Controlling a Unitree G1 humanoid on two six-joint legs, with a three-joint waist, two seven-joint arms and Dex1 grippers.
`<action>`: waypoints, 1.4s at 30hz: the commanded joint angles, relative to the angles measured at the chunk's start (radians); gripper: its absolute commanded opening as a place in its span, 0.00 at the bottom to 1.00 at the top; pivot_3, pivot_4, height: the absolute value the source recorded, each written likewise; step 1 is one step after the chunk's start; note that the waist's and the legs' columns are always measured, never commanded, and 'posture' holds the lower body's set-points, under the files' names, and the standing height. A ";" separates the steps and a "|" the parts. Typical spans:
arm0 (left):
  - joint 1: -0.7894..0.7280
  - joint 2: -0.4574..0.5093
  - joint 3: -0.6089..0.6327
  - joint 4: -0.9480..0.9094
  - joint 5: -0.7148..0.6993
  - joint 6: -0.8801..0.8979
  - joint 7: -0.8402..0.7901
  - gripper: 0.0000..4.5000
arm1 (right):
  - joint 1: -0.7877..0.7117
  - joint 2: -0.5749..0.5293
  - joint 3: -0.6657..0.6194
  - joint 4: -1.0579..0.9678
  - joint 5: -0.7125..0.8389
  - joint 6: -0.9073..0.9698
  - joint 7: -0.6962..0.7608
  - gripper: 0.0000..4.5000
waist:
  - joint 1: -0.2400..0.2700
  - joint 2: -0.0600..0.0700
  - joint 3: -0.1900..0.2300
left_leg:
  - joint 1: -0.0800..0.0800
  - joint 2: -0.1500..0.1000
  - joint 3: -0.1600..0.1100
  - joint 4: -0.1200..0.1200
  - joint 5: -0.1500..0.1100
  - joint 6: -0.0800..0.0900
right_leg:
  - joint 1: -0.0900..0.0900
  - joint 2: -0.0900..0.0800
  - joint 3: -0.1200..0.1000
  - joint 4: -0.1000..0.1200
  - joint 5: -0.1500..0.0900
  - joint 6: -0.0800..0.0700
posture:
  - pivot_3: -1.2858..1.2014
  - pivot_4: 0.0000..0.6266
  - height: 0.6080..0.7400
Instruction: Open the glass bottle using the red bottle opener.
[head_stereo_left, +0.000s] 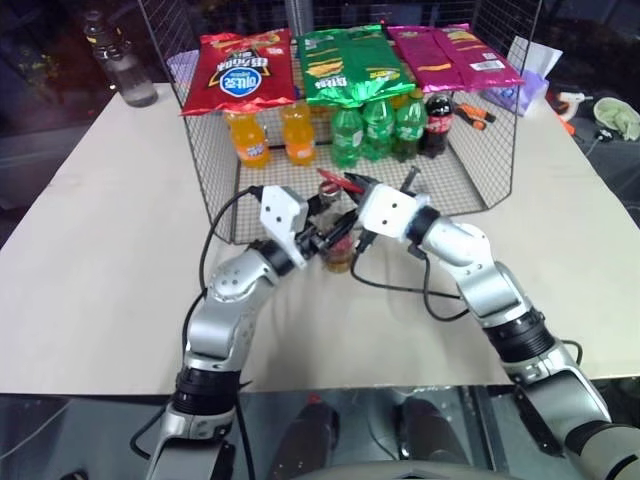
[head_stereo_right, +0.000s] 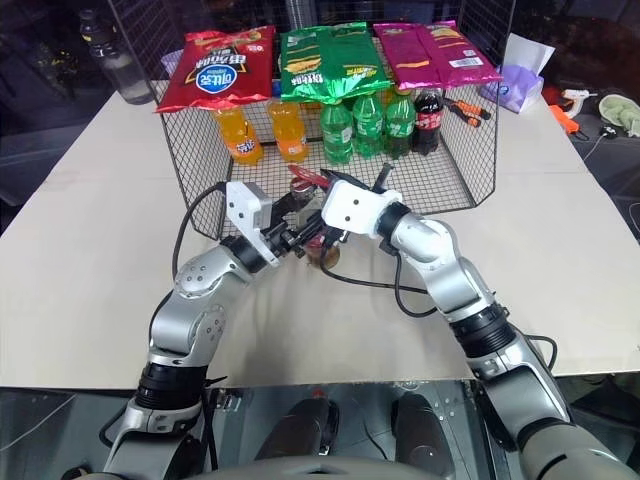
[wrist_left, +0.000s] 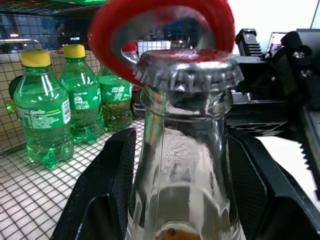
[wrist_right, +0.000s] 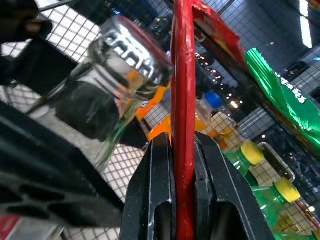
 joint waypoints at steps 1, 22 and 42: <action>0.002 -0.007 -0.007 0.002 -0.002 0.003 0.004 0.47 | 0.000 0.035 0.003 0.007 -0.007 -0.116 -0.056 0.00 | -0.001 0.000 0.000 | 0.000 0.000 0.000 0.000 0.000 0.000 | 0.000 0.000 0.000 0.000 0.000 0.000 | 0.52 0.24 1.00; 0.004 -0.016 -0.016 0.005 -0.007 -0.001 -0.001 0.47 | 0.025 0.034 -0.054 0.174 -0.042 -0.295 -0.175 0.00 | 0.000 0.000 0.000 | 0.003 0.000 0.000 -0.001 0.000 0.000 | 0.003 0.000 0.000 0.000 0.000 0.000 | 0.52 0.24 1.00; 0.011 -0.015 -0.017 -0.001 -0.009 0.007 -0.005 0.47 | -0.038 -0.037 -0.027 0.185 -0.240 -0.471 -0.289 0.00 | -0.001 0.000 0.000 | 0.003 0.000 0.001 -0.001 0.000 0.000 | 0.003 0.001 0.001 0.000 0.000 0.000 | 0.52 0.24 1.00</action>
